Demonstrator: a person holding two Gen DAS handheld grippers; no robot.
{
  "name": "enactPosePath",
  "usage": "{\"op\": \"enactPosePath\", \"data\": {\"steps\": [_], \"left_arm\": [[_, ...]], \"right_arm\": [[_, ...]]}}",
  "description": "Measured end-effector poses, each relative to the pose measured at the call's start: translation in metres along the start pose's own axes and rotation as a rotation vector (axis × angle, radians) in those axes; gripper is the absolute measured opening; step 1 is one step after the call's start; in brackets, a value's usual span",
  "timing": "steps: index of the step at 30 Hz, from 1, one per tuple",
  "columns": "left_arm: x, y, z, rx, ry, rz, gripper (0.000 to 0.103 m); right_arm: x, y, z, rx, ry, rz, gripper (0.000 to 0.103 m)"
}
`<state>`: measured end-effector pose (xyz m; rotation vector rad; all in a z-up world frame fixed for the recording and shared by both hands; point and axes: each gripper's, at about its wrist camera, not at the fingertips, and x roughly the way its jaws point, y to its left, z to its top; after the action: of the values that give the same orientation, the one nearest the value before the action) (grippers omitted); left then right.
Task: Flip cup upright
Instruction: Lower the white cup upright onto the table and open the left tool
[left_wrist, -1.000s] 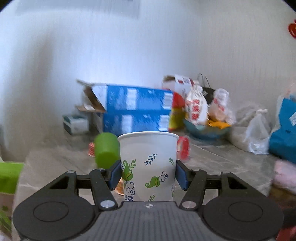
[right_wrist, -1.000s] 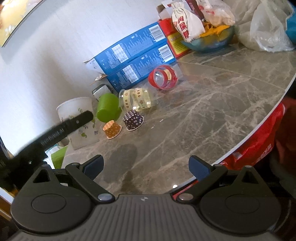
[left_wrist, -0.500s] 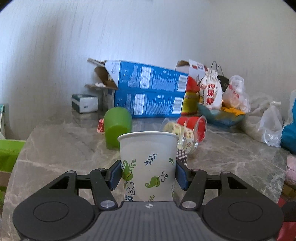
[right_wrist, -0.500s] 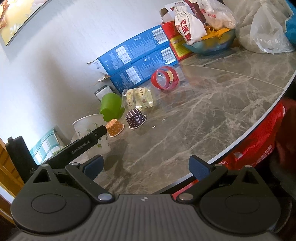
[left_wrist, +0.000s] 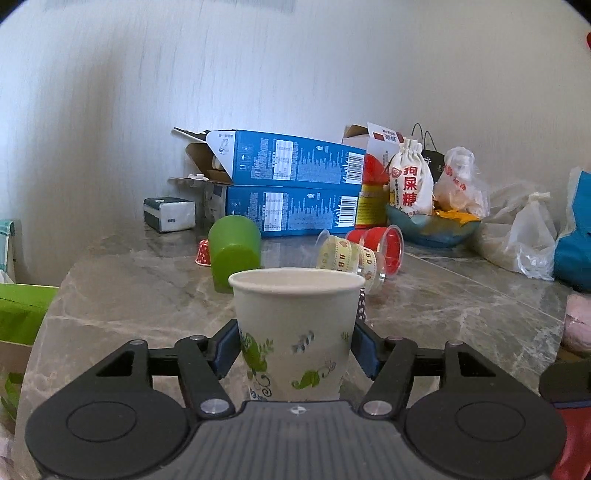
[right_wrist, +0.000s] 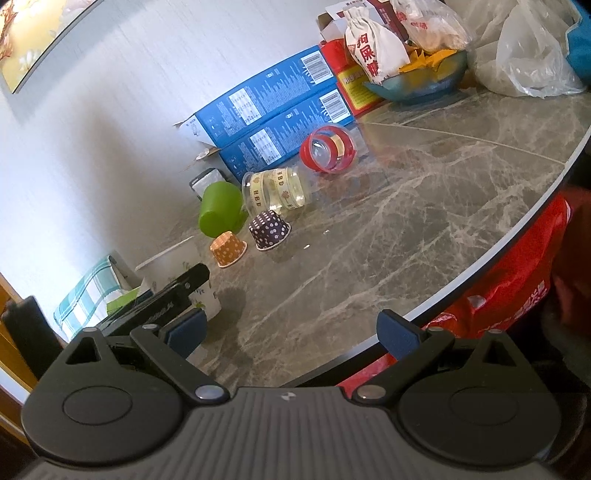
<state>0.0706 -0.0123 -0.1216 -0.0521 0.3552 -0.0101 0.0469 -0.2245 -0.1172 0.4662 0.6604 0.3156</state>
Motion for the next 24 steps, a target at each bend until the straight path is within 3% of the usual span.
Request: {"op": "enactPosePath", "data": {"steps": [2,4,7,11,15,17,22,24], "left_arm": [[-0.001,-0.001,0.000,0.016,0.009,0.000,0.072],[-0.002,-0.001,0.000,0.025,0.024,-0.003,0.085],[-0.005,0.000,0.000,0.042,0.047,-0.002,0.092],[-0.019,0.009,-0.006,0.071,0.084,-0.036,0.094],[-0.059,0.033,-0.013,0.021,0.065,-0.084,0.100],[-0.078,0.041,-0.010,0.034,0.050,-0.051,0.100],[-0.111,0.065,0.025,0.060,0.052,-0.015,0.100],[-0.117,0.072,0.044,0.076,0.099,-0.023,0.100]], "right_arm": [[0.001,0.001,-0.001,-0.002,0.004,0.001,0.099],[0.001,0.002,-0.001,-0.005,0.004,0.005,0.099],[-0.001,0.004,-0.002,-0.009,0.002,0.003,0.099],[-0.006,0.012,-0.003,-0.038,-0.030,-0.001,0.101],[-0.014,0.036,-0.009,-0.152,-0.102,-0.030,0.102],[-0.016,0.051,-0.012,-0.203,-0.125,-0.050,0.102],[-0.032,0.089,-0.010,-0.309,-0.171,-0.070,0.102],[-0.044,0.103,-0.006,-0.330,-0.229,-0.114,0.102]]}}
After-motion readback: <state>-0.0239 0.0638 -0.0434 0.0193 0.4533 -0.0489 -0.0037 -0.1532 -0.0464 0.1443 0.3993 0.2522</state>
